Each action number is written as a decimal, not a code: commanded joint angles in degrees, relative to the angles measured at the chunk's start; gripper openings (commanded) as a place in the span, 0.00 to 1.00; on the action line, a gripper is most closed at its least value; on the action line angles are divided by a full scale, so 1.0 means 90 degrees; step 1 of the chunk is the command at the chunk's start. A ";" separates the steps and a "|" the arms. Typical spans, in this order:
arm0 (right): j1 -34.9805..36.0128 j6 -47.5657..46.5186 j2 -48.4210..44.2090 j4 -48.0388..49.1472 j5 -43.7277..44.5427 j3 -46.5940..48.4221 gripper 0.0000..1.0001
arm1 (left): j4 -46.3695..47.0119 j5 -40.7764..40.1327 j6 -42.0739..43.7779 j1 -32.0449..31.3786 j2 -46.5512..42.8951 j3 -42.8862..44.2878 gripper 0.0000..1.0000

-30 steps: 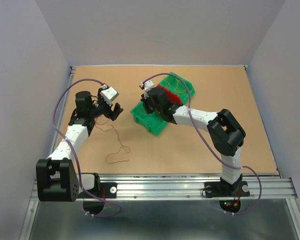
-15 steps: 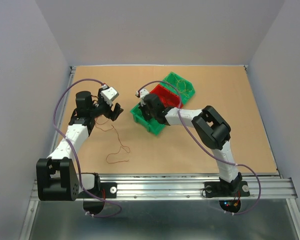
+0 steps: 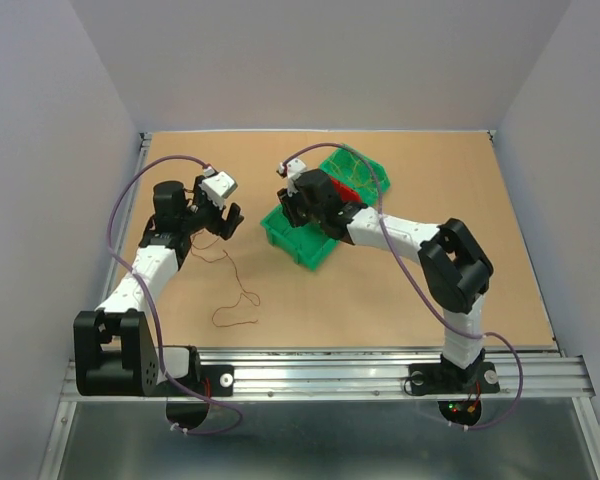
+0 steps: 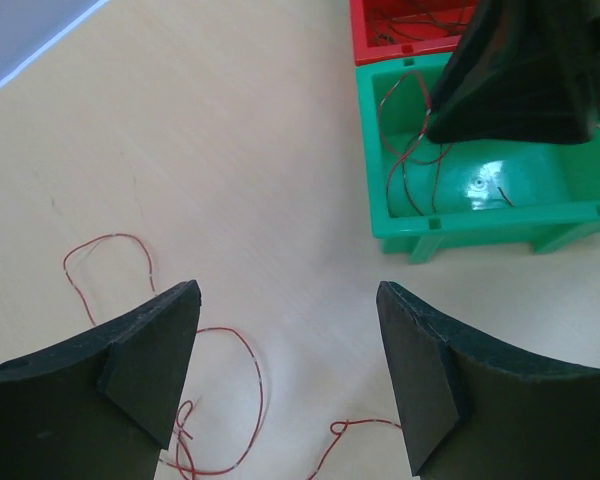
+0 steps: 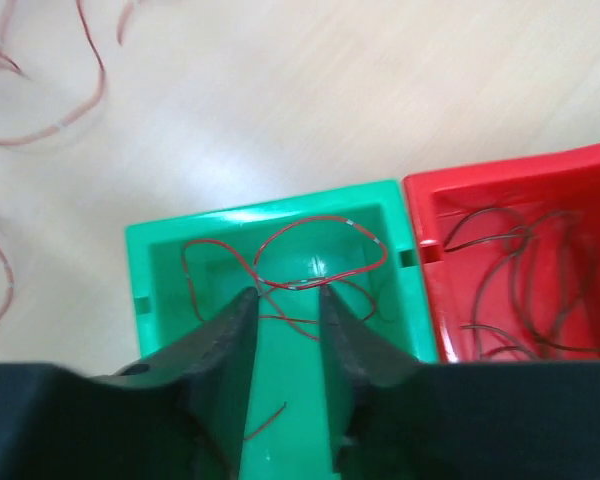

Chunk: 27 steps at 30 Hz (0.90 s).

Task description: Untangle the cables

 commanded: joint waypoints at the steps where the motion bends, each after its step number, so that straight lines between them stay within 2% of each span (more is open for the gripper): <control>1: -0.0027 -0.0069 -0.0665 0.0183 0.0109 -0.0333 0.55 | 0.0266 -0.0734 -0.0233 0.0022 0.0211 0.0436 0.84; 2: -0.0027 -0.0069 -0.0744 0.0202 0.0070 -0.0421 0.55 | 0.0266 -0.0794 -0.0263 0.0032 0.0241 0.0456 0.84; 3: -0.0017 -0.0088 -0.0832 0.0241 0.0031 -0.0499 0.62 | 0.0256 -0.0834 -0.0273 0.0032 0.0280 0.0476 0.84; 5: -0.0007 -0.0117 -0.1066 0.0368 -0.0231 -0.0743 0.70 | 0.0314 -0.1029 -0.0419 0.0090 0.0261 0.0476 0.84; 9: 0.0266 -0.0556 -0.1418 0.0544 -0.0935 -0.1076 0.79 | 0.0802 -0.0893 -0.0858 0.0548 0.0007 0.0291 0.91; 10: 0.0334 -0.0596 -0.1477 0.0564 -0.1004 -0.1115 0.79 | 0.0841 -0.0825 -0.0926 0.0636 -0.0061 0.0271 0.99; 16: 0.0793 -0.0781 -0.1536 0.0544 -0.1725 -0.1193 0.79 | 0.1183 -0.0571 -0.1346 0.1193 -0.0179 0.0183 0.99; 18: 0.0969 -0.0995 -0.1468 0.0437 -0.2185 -0.1193 0.82 | 0.1291 -0.0493 -0.1464 0.1340 -0.0257 0.0115 0.99; 20: 0.1057 -0.1103 -0.1370 0.0311 -0.2487 -0.1213 0.89 | 0.1408 -0.0424 -0.1484 0.1389 -0.0335 0.0047 0.99; 24: 0.1301 -0.1260 -0.1058 0.0144 -0.2470 -0.1057 0.94 | 0.1447 -0.0414 -0.1484 0.1409 -0.0345 0.0027 0.99; 27: 0.1399 -0.1095 -0.0532 0.0105 -0.2324 -0.0658 0.94 | 0.1457 -0.0404 -0.1494 0.1418 -0.0335 0.0036 0.99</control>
